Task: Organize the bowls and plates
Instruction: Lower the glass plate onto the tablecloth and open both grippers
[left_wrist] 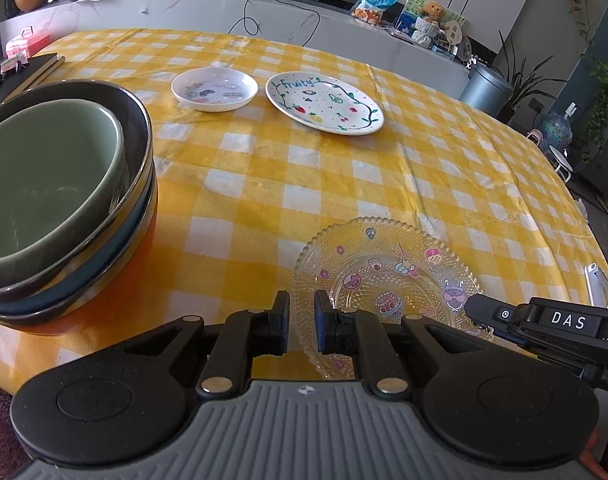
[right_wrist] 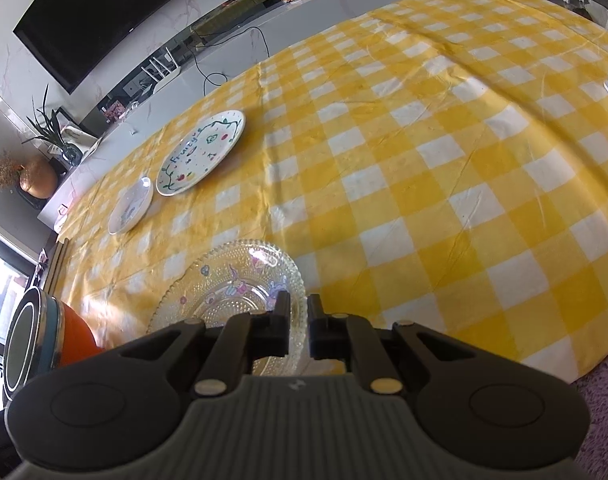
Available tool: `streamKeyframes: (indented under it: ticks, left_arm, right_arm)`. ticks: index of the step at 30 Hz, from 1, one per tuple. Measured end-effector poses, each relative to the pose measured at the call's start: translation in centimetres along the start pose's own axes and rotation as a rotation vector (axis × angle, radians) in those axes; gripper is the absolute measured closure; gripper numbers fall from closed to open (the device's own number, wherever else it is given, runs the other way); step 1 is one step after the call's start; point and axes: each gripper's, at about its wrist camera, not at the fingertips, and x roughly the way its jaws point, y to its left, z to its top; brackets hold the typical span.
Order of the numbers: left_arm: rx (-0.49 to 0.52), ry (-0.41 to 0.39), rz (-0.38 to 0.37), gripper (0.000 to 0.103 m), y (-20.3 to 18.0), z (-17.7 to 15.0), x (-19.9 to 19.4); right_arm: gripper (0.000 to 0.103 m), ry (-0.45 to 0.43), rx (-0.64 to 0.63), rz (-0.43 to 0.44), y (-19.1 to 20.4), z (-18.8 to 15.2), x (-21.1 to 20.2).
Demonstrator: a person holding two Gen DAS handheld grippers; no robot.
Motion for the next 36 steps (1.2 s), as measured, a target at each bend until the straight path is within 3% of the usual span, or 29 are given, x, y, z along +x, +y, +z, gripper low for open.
streamKeyframes:
  ticks: [19, 23, 32, 34, 36]
  left_arm:
    - [0.040, -0.031, 0.007, 0.088, -0.3, 0.1, -0.3]
    - [0.062, -0.056, 0.012, 0.082, -0.8, 0.4, -1.1]
    - [0.149, -0.122, 0.029, 0.072, -2.0, 1.7, -2.8]
    - [0.158, -0.125, 0.031, 0.067, -2.1, 2.2, -3.0]
    - [0.155, -0.127, 0.035, 0.062, -2.1, 2.7, -3.0]
  right_arm:
    - [0.089, -0.019, -0.068, -0.044, 1.1, -0.5, 0.2]
    - [0.074, -0.071, -0.115, -0.053, 2.0, -0.3, -0.8]
    - [0.066, -0.211, -0.242, -0.090, 4.2, 0.0, -3.1]
    - [0.055, -0.232, -0.243, -0.089, 4.4, 0.2, -3.4]
    - [0.034, -0.252, -0.251, -0.096, 4.5, 0.4, -3.9]
